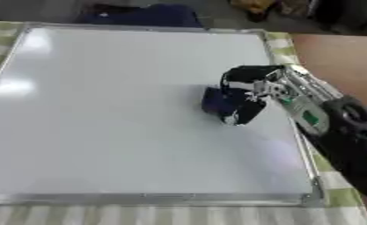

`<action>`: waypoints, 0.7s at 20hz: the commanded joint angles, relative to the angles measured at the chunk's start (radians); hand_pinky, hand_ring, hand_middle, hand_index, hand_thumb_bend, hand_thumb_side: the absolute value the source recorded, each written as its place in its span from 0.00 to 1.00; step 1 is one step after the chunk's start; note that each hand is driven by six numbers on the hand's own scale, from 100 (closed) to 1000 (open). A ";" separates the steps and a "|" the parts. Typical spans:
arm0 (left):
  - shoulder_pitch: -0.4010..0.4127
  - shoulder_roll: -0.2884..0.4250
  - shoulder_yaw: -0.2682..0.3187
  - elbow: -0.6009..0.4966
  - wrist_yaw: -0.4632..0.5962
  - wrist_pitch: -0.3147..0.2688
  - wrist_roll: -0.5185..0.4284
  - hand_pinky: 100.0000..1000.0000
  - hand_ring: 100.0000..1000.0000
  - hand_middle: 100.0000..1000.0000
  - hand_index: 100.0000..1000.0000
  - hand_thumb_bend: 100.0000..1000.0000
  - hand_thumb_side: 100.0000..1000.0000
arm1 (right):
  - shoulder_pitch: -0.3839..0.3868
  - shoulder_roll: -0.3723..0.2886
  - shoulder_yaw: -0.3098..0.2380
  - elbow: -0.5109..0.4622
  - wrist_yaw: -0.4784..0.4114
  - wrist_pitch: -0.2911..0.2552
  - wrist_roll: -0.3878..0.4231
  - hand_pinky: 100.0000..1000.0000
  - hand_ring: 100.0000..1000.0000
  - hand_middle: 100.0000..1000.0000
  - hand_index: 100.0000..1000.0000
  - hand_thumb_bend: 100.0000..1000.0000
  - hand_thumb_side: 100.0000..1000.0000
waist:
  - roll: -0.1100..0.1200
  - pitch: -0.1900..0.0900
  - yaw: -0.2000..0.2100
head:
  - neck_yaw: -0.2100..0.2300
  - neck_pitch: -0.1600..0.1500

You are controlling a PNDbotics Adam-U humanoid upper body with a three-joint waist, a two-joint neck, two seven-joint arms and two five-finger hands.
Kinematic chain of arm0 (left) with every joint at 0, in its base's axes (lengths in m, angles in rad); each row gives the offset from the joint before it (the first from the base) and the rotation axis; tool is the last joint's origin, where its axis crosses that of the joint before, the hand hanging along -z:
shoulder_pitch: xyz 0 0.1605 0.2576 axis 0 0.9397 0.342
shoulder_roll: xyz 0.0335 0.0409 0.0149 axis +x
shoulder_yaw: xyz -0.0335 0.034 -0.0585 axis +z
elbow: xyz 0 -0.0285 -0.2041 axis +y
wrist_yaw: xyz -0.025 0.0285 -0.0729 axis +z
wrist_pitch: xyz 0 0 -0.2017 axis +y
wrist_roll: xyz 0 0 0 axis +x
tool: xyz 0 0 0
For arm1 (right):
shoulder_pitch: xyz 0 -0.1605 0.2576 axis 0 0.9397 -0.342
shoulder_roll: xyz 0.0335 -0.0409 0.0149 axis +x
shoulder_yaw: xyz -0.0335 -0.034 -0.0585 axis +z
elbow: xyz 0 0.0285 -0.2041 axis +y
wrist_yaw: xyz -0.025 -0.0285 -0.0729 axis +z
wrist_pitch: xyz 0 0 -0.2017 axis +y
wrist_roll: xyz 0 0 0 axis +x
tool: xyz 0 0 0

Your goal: Wipe the whiteboard clean with a brush.

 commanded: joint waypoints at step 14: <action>-0.009 0.022 0.002 -0.019 -0.003 0.000 -0.002 0.59 0.80 0.78 0.58 0.11 1.00 | -0.048 0.020 -0.033 0.141 0.057 -0.030 -0.044 0.61 0.69 0.33 0.27 0.00 0.38 | 0.004 -0.001 0.003 | 0.003 -0.006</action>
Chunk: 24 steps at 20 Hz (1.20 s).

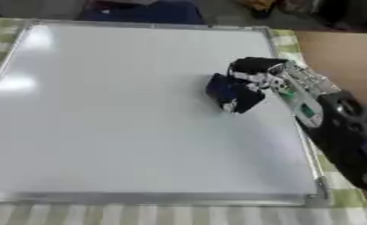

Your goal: Wipe the whiteboard clean with a brush.

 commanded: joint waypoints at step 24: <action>-0.013 0.021 -0.001 -0.019 -0.001 0.002 -0.010 0.59 0.80 0.78 0.58 0.10 1.00 | -0.079 0.043 -0.041 0.246 0.197 0.020 -0.138 0.59 0.67 0.26 0.29 0.00 0.21 | 0.005 -0.005 0.005 | -0.001 -0.016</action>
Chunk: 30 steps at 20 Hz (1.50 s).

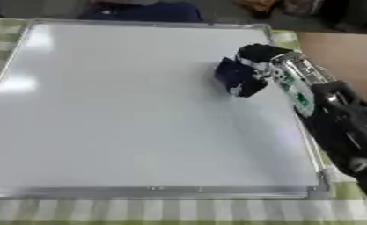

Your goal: Wipe the whiteboard clean with a brush.

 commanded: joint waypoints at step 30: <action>-0.009 0.025 0.001 -0.019 -0.002 0.000 -0.005 0.59 0.80 0.78 0.58 0.10 1.00 | 0.078 -0.057 0.044 -0.076 0.033 -0.042 -0.007 0.57 0.65 0.21 0.26 0.00 0.08 | 0.002 -0.010 0.001 | 0.006 -0.010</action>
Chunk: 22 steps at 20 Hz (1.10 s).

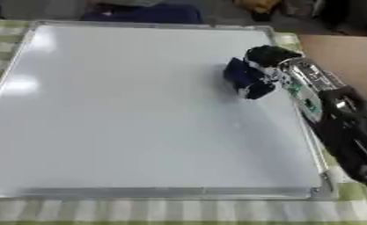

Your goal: Wipe the whiteboard clean with a brush.

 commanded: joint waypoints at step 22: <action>-0.014 0.025 0.002 -0.019 0.001 -0.002 -0.005 0.59 0.80 0.78 0.58 0.11 1.00 | 0.055 -0.041 0.060 -0.098 -0.084 -0.093 0.109 0.56 0.64 0.20 0.25 0.00 0.06 | 0.003 -0.013 -0.005 | 0.012 -0.012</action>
